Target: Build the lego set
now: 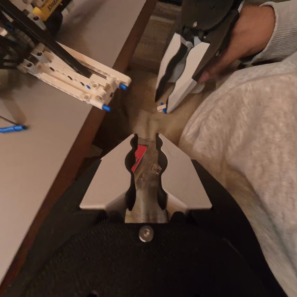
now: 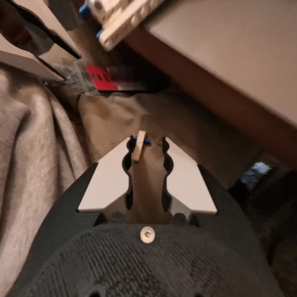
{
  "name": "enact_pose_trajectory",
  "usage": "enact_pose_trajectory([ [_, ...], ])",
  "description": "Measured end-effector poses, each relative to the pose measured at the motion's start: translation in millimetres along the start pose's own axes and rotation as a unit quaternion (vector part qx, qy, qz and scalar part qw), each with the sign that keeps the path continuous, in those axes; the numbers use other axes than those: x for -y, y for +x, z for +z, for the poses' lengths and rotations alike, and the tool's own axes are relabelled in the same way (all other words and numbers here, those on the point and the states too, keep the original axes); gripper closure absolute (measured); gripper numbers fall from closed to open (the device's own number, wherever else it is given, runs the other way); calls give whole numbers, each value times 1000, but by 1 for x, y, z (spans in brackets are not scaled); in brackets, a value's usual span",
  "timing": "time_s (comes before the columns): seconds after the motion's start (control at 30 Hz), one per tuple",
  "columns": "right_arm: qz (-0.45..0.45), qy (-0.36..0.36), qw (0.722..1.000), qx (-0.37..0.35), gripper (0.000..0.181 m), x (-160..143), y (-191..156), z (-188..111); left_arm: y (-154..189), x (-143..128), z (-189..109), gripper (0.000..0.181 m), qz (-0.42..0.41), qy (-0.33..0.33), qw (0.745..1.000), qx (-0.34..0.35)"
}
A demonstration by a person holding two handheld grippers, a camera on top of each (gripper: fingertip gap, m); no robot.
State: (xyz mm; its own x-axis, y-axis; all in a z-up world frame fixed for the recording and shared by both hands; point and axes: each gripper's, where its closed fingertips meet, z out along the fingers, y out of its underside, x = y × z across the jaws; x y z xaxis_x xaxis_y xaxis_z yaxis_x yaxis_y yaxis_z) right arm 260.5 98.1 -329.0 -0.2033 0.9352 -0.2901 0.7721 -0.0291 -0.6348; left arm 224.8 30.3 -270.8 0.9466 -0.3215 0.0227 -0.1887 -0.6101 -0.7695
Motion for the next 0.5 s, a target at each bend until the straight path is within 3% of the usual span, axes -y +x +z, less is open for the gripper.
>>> enact_pose_trajectory([
  [0.1, 45, -25, 995, 84, 152, -21, -37, 3, 19, -13, -2, 160, -5, -9, 1000, 20],
  [0.17, 35, -41, 995, 83, 164, -35, -51, 2, 30, -17, -5, 161, -24, -1, 999, 34],
  [0.27, -10, -22, 998, 51, 164, -40, -64, -8, 42, -10, -11, 160, -95, 40, 994, 41],
  [0.37, -95, 96, 991, -11, 165, -8, -79, -37, 69, 9, -16, 151, -223, 98, 969, -47],
  [0.43, -182, 183, 965, -54, 165, 18, -104, -65, 91, 24, -22, 140, -299, 133, 934, -144],
  [0.5, -279, 218, 929, -107, 165, 29, -127, -82, 105, 37, -34, 133, -337, 181, 899, -211],
])
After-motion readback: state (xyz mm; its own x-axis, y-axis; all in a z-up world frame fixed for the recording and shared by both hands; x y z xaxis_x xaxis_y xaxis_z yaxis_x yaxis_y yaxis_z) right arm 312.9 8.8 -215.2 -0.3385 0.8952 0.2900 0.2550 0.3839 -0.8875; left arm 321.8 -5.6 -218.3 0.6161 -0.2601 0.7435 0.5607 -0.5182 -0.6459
